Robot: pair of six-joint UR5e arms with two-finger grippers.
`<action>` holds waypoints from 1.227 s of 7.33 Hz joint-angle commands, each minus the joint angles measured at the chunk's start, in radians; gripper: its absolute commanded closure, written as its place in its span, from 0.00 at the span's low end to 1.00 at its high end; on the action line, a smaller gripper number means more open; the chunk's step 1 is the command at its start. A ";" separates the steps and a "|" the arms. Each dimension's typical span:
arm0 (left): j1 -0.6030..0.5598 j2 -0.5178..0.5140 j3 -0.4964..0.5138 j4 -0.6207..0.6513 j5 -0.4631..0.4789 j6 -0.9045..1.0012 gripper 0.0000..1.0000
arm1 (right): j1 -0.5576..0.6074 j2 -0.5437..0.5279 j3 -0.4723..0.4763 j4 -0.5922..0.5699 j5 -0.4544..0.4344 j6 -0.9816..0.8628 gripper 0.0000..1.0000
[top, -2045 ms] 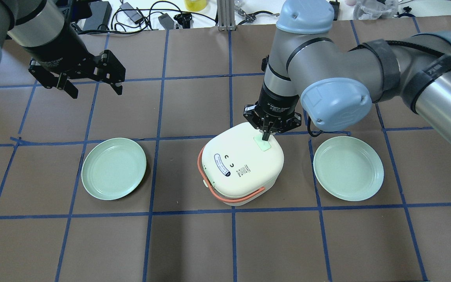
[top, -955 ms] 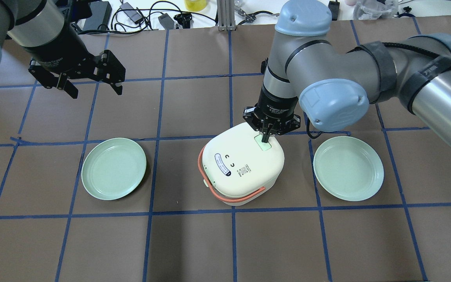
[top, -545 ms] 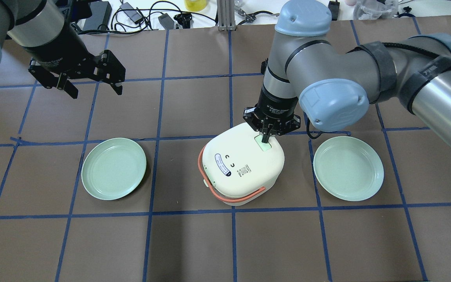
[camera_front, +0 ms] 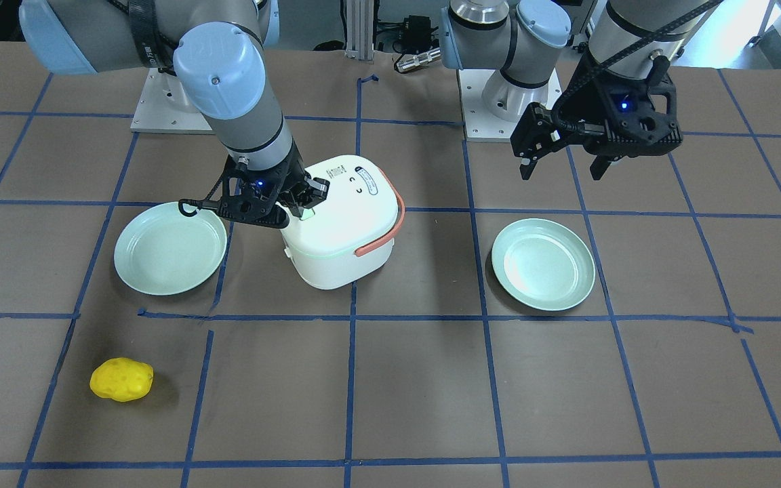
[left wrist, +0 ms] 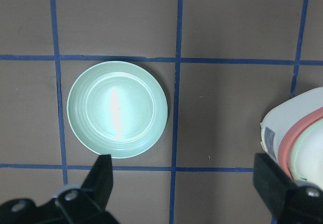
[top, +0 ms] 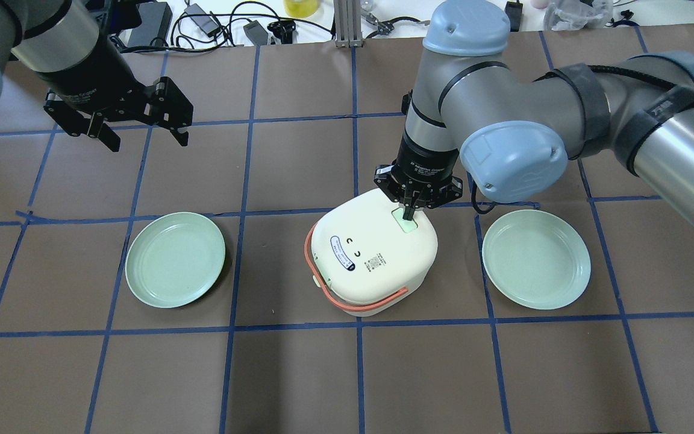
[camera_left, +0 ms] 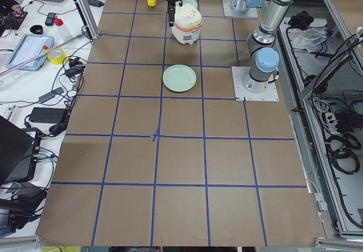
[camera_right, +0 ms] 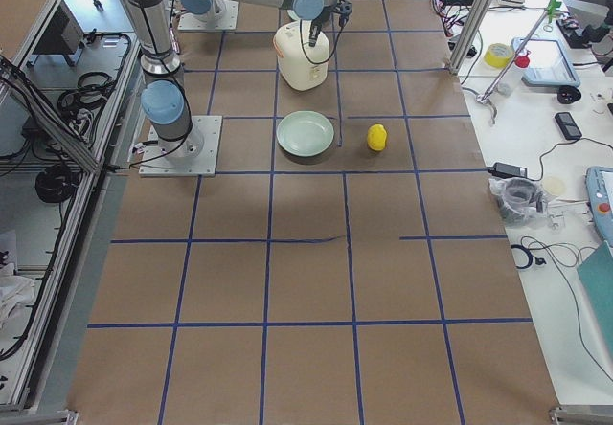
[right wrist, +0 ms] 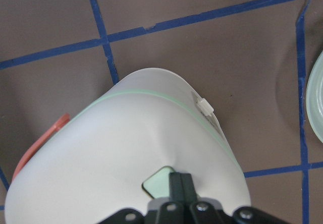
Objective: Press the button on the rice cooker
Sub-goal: 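Press down on the green lid button with the right gripper, then lift the right gripper off the button as the lid pops open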
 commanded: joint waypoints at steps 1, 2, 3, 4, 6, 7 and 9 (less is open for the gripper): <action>0.000 0.000 0.000 0.000 0.000 0.000 0.00 | 0.000 -0.020 -0.042 0.005 -0.008 0.047 0.86; 0.000 0.000 0.000 0.000 0.000 0.000 0.00 | 0.000 -0.029 -0.071 0.005 -0.004 0.064 0.41; 0.000 0.000 0.000 0.000 0.000 0.000 0.00 | -0.001 -0.055 -0.101 0.007 -0.002 0.078 0.29; 0.000 0.000 0.000 0.000 0.000 0.000 0.00 | -0.001 -0.075 -0.124 0.008 -0.004 0.080 0.22; 0.000 0.000 0.000 0.000 0.000 0.000 0.00 | -0.006 -0.082 -0.180 0.035 -0.028 0.059 0.00; 0.000 0.000 0.000 0.000 0.000 -0.001 0.00 | -0.011 -0.080 -0.221 0.113 -0.100 -0.007 0.00; 0.000 0.000 0.000 0.000 0.000 -0.001 0.00 | -0.049 -0.075 -0.249 0.189 -0.163 -0.112 0.00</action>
